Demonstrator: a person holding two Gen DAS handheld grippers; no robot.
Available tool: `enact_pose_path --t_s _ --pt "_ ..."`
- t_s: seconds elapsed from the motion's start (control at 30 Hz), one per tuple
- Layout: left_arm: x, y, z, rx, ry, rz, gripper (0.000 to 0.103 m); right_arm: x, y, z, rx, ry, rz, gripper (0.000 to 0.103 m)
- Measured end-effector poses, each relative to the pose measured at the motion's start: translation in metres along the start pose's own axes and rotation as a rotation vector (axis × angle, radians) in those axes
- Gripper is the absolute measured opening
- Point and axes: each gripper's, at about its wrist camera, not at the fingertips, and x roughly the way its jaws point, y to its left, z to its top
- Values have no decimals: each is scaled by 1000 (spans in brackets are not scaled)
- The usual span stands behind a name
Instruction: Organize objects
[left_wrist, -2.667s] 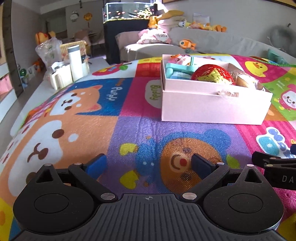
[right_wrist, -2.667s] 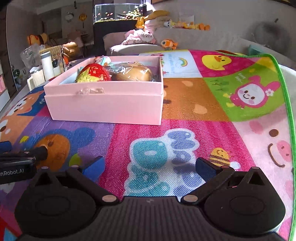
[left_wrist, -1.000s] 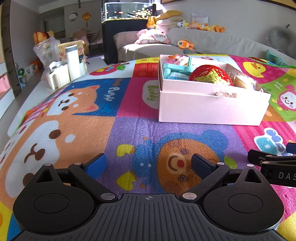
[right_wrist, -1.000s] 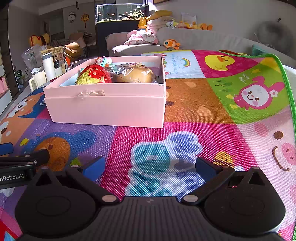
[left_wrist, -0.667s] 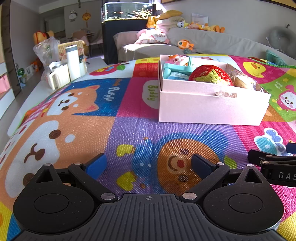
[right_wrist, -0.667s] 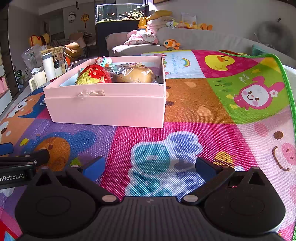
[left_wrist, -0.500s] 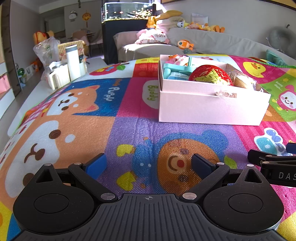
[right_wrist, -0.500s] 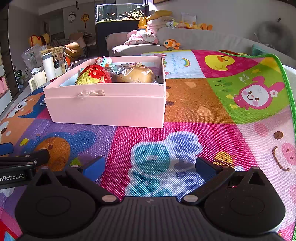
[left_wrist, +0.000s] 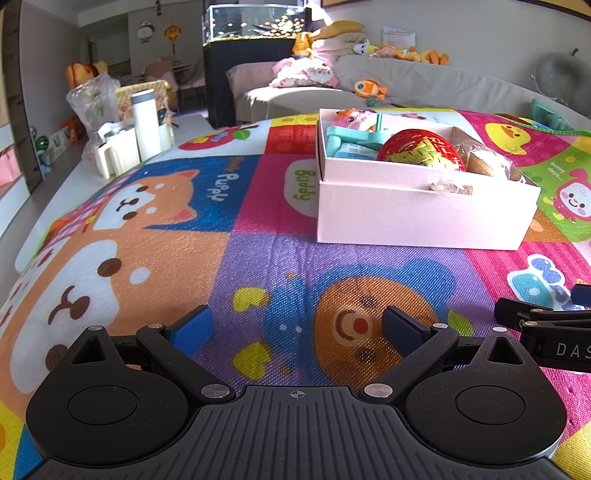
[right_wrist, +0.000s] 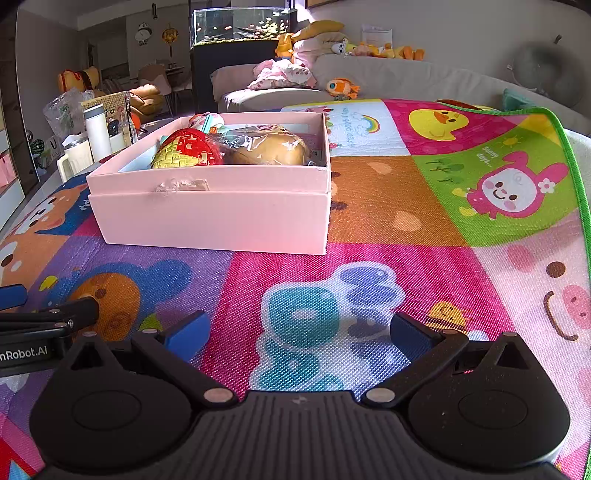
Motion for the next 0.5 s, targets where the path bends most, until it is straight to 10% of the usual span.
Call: enact_pose_path --t_s 0.5 --pt "0 0 0 0 0 0 101 -1 0 0 0 0 0 103"
